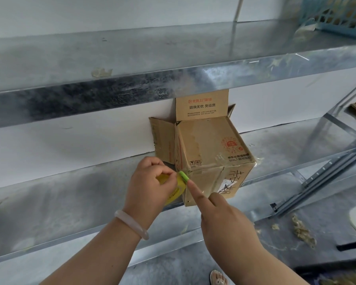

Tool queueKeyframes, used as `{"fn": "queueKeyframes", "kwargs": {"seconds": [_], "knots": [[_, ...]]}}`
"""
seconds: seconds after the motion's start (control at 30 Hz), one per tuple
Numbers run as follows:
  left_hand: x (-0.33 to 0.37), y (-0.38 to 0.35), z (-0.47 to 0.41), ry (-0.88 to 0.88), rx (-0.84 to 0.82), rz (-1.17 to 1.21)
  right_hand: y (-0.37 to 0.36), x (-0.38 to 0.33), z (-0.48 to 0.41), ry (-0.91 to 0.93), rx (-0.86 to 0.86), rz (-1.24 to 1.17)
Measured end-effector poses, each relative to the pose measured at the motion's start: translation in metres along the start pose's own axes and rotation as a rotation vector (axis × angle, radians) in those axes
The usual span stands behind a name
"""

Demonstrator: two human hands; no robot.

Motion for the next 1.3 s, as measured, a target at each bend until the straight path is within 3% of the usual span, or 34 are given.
{"fn": "queueKeyframes", "kwargs": {"seconds": [0.13,0.27,0.37,0.6,0.77,0.9,0.97,1.03,1.13,1.2,1.3], "knots": [[-0.006,-0.002,-0.001,0.058,-0.017,0.022,-0.006,-0.007,-0.003,-0.032,-0.211,-0.054],[-0.012,-0.002,-0.002,0.113,0.001,0.057,-0.009,-0.001,-0.01,-0.049,-0.271,-0.112],[-0.016,-0.007,-0.001,0.154,-0.019,0.062,-0.014,0.004,-0.011,0.068,-0.171,-0.032],[-0.007,-0.008,-0.001,0.15,0.002,0.042,-0.009,0.008,-0.023,0.147,-0.279,-0.148],[-0.008,-0.002,0.003,0.083,0.043,0.01,-0.004,0.027,-0.033,0.201,-0.186,-0.065],[-0.037,-0.003,-0.013,0.095,0.069,-0.152,0.017,0.03,-0.017,0.491,-0.096,-0.24],[-0.04,-0.007,-0.02,0.049,0.107,-0.268,0.048,0.049,-0.013,0.545,0.077,-0.427],[-0.039,-0.013,-0.025,-0.001,0.152,-0.358,0.081,0.092,-0.014,0.459,0.329,-0.646],[-0.047,-0.031,-0.028,-0.016,0.177,-0.442,0.104,0.169,-0.033,0.134,0.552,-0.839],[-0.055,-0.05,-0.025,-0.013,0.146,-0.502,0.096,0.211,-0.059,-0.11,0.518,-0.691],[-0.065,-0.081,-0.015,-0.009,0.057,-0.528,0.05,0.256,-0.1,-0.3,0.255,-0.41]]}}
Point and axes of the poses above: each hand's wrist, its own z-axis away from the middle knuckle, its own y-axis out of the back of the hand, x = y × z, the point moved 9 cm from there along -z, towards the middle knuckle, and after that the axes turned 14 degrees about -z, right-handed, at the moved point
